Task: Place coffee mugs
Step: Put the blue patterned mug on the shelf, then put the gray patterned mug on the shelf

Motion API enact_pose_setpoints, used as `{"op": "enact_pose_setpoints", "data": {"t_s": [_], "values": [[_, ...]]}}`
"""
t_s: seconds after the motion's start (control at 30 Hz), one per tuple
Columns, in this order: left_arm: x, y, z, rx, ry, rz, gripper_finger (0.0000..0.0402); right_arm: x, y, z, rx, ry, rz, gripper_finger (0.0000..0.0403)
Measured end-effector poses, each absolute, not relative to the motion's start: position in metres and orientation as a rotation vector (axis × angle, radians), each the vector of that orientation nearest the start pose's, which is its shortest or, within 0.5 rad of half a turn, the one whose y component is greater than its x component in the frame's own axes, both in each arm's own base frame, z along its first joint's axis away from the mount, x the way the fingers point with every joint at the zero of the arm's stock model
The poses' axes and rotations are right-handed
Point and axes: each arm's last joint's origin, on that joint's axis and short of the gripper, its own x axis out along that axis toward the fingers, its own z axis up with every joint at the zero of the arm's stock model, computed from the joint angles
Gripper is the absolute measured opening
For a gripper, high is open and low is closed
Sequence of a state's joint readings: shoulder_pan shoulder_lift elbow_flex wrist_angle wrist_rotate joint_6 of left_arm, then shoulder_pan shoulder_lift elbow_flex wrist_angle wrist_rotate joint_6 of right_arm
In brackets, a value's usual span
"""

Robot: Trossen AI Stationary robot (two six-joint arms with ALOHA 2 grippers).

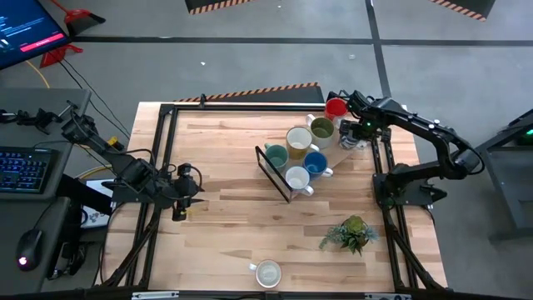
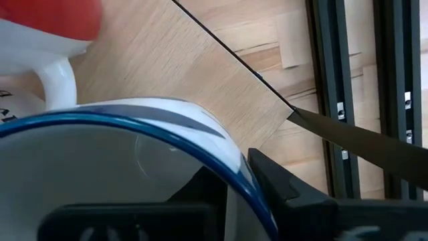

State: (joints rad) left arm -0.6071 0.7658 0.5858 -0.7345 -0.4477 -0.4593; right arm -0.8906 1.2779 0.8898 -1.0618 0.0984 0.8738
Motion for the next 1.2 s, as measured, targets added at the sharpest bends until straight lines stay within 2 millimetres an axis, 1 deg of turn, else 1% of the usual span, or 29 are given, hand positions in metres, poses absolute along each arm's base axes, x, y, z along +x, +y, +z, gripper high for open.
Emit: {"op": "enact_pose_setpoints", "data": {"t_s": [0.3, 0.5, 0.77, 0.97, 1.2], "values": [[0.121, -0.069, 0.227, 0.027, 0.797, 0.035, 0.0142, 0.124, -0.157, 0.230, 1.216, 0.963, -1.385, 0.0043], [0.121, -0.069, 0.227, 0.027, 0.796, 0.036, 0.0142, 0.121, -0.154, 0.235, 1.213, 0.921, -1.382, 0.0078], [0.121, -0.069, 0.227, 0.027, 0.797, 0.036, 0.0142, 0.120, -0.152, 0.238, 1.214, 0.907, -1.370, 0.0123], [0.121, -0.069, 0.227, 0.027, 0.797, 0.036, 0.0142, 0.115, -0.147, 0.246, 1.208, 0.867, -1.364, 0.0142], [0.121, -0.069, 0.227, 0.027, 0.797, 0.036, 0.0142, 0.108, -0.137, 0.259, 1.209, 0.783, -1.337, 0.0155]]}}
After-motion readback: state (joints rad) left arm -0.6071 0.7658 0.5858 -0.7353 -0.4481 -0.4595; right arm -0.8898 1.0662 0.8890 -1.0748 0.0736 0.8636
